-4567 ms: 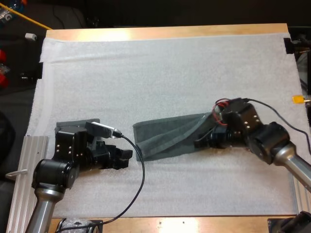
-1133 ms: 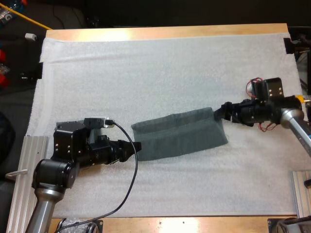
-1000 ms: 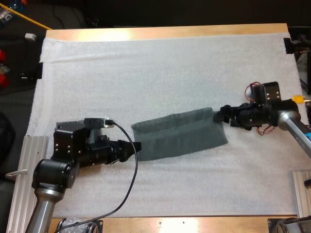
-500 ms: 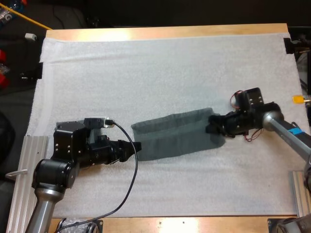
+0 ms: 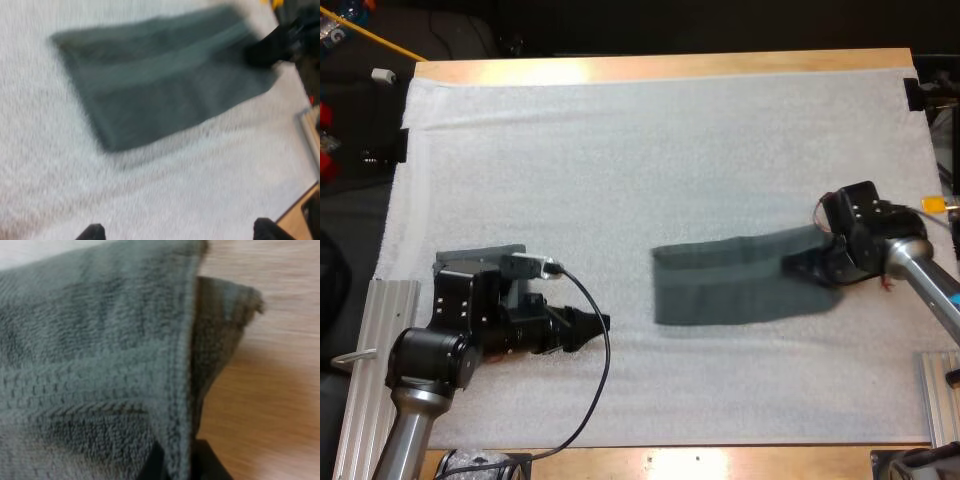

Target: Pick towel from pile, fold and stack

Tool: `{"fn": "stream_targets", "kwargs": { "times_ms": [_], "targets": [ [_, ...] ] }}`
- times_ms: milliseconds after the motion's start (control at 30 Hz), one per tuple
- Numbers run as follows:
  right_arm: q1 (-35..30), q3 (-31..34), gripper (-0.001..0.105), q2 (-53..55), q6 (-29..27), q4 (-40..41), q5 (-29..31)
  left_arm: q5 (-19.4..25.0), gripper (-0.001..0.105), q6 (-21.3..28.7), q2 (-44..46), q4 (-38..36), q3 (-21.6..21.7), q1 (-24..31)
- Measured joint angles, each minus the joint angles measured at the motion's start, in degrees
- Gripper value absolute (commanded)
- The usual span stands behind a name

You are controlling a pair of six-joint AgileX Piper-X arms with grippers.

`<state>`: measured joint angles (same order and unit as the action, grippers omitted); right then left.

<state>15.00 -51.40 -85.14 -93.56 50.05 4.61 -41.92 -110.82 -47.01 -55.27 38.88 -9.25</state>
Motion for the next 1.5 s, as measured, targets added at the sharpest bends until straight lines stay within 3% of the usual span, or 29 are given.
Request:
{"fn": "stream_targets", "kwargs": {
  "times_ms": [133,267,500,700,867,1033,1100,1200,1267,1300,1367,1500],
  "targets": [
    [0.0,0.0,0.0,4.0,-6.8,4.6,11.5,0.0,0.057,2.7,0.0,-1.6,0.0,0.0],
    [0.4,0.0,0.0,6.5,-7.0,6.1,13.7,0.0,0.057,3.0,0.0,-1.6,0.0,0.0],
    [9.6,-0.5,0.0,5.9,1.9,3.9,3.4,0.1,0.057,4.2,0.0,-1.6,0.0,0.0],
    [19.2,-1.5,0.0,0.0,15.8,-4.9,-6.0,0.0,0.057,4.3,0.0,-1.6,0.0,0.0],
    [21.3,-3.5,0.0,-6.2,24.4,-11.5,-9.3,0.0,0.057,4.7,0.0,-1.6,0.0,0.0],
    [21.3,-4.6,0.001,-9.5,26.5,-12.7,-10.5,0.0,0.057,4.9,0.0,-1.6,0.0,0.0],
    [21.3,-4.6,0.01,-10.3,26.7,-12.6,-10.8,0.0,0.057,4.9,0.0,-1.6,0.0,0.0],
    [21.3,-4.6,0.043,-10.6,26.8,-12.7,-13.9,0.0,0.057,4.9,0.0,-1.6,0.0,0.0],
    [21.3,-4.6,0.073,-10.6,26.8,-13.4,-16.5,0.0,0.057,4.9,0.0,-1.6,0.0,0.0],
    [21.3,-4.6,0.078,-10.6,26.8,-13.7,-17.9,0.0,0.057,5.0,0.0,-1.6,0.0,0.0],
    [21.3,-4.6,0.082,-10.6,26.5,-14.0,-19.9,0.0,0.057,5.0,0.0,-1.6,0.0,0.0],
    [22.4,-4.6,0.072,-10.6,26.4,-14.5,-23.5,0.0,0.057,5.0,0.0,-1.6,0.0,0.0]
  ]
}}
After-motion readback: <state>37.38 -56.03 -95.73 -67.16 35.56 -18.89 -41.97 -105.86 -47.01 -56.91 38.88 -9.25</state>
